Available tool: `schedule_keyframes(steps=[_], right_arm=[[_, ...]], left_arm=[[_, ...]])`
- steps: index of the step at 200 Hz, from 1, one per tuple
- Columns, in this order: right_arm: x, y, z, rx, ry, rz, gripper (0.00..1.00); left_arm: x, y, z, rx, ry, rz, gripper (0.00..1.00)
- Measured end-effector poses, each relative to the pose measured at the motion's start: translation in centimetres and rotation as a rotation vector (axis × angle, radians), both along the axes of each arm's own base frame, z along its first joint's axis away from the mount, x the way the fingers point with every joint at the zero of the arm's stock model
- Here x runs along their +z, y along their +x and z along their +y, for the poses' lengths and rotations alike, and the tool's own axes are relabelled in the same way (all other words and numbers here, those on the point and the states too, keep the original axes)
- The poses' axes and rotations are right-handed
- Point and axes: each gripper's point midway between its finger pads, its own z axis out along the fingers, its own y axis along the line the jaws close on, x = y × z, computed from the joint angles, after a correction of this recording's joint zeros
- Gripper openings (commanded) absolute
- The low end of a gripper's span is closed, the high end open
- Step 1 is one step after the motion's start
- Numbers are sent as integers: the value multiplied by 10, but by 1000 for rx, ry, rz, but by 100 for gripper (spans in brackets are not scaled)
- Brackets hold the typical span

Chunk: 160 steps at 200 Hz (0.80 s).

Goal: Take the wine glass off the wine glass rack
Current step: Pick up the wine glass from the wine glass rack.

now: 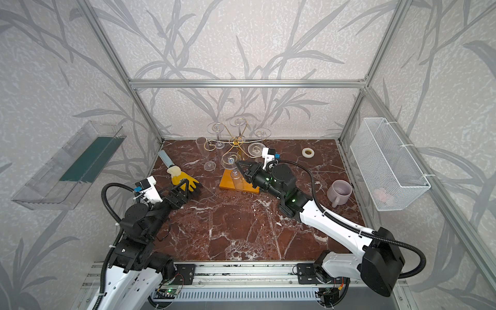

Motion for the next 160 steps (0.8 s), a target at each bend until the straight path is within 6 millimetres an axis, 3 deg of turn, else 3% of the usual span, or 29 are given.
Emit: schedule_keyframes(steps=[60, 160], right_arm=[[2, -3, 4, -8, -17, 9, 0], [23, -6, 16, -7, -10, -10, 0]], left_arm=[[0, 0, 0, -1, 1, 1, 99], [-2, -1, 0, -1, 3, 1, 99]])
